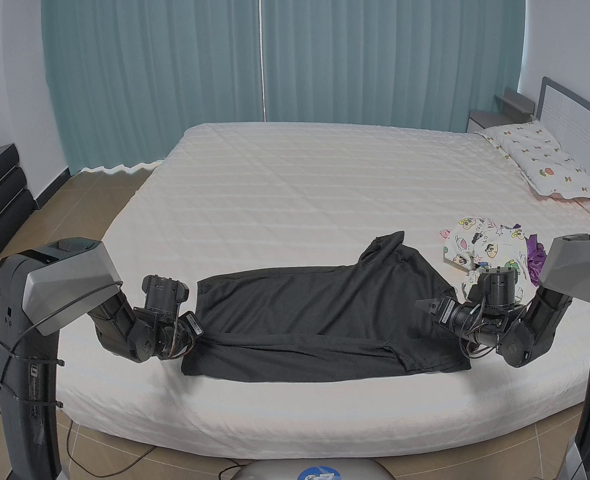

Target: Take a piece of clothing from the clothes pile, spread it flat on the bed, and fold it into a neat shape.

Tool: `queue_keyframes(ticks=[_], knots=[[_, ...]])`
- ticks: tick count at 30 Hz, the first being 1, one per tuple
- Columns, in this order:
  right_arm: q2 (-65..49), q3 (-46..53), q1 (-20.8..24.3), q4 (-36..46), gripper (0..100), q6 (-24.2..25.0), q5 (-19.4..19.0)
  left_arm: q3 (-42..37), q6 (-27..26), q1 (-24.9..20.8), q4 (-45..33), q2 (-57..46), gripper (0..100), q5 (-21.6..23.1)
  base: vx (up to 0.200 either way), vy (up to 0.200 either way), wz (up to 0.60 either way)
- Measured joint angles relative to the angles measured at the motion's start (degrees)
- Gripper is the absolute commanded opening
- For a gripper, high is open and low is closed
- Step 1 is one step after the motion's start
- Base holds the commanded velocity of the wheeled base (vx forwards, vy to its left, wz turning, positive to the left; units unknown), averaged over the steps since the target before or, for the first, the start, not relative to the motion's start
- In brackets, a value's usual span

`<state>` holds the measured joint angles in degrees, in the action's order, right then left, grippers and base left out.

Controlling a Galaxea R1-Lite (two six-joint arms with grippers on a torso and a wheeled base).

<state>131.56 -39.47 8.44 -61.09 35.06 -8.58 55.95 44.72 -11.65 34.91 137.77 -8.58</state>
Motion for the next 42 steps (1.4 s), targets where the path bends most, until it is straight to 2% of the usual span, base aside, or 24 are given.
queue_keyframes(ticks=[8, 15, 22, 27, 36, 37, 42], knots=[[2.73, 0.01, -5.06, -0.49, 100, -0.6, -7.75, -0.09, 0.85, 0.22, 0.06, -0.52, 0, 0.54, 0.0, 0.0, 0.0], [4.46, -3.05, -6.4, 2.3, 100, -1.32, -8.41, -0.15, 0.91, 0.22, 0.06, -0.69, 0, 0.71, 0.0, 0.0, 0.0], [6.8, -9.2, -6.53, 7.88, 100, -6.3, -8.52, -0.15, 1.02, 0.11, 0.01, -0.87, 0, 0.71, 0.0, 0.0, 0.0], [7.44, -8.46, -7.34, 9.01, 100, -8.44, -8.68, -0.15, 1.07, 0.13, -0.02, -0.91, 0, 0.71, 0.0, 0.0, 0.0], [6.73, -5.58, -8.3, 9.76, 100, -9.23, -10.5, -0.15, 1.07, 0.13, -0.02, -0.94, 0, 0.68, 0.0, 0.0, 0.0], [6.67, -5.4, -8.33, 9.85, 0, -9.42, -10.54, -0.15, 1.07, 0.13, -0.02, -0.94, 0, 0.71, 0.0, 0.0, 0.0], [6.45, -4.92, -8.41, 10.35, 0, -9.78, -10.57, -0.15, 1.05, 0.11, -0.02, -0.91, 0, 0.67, 0.0, 0.0, 0.0]])
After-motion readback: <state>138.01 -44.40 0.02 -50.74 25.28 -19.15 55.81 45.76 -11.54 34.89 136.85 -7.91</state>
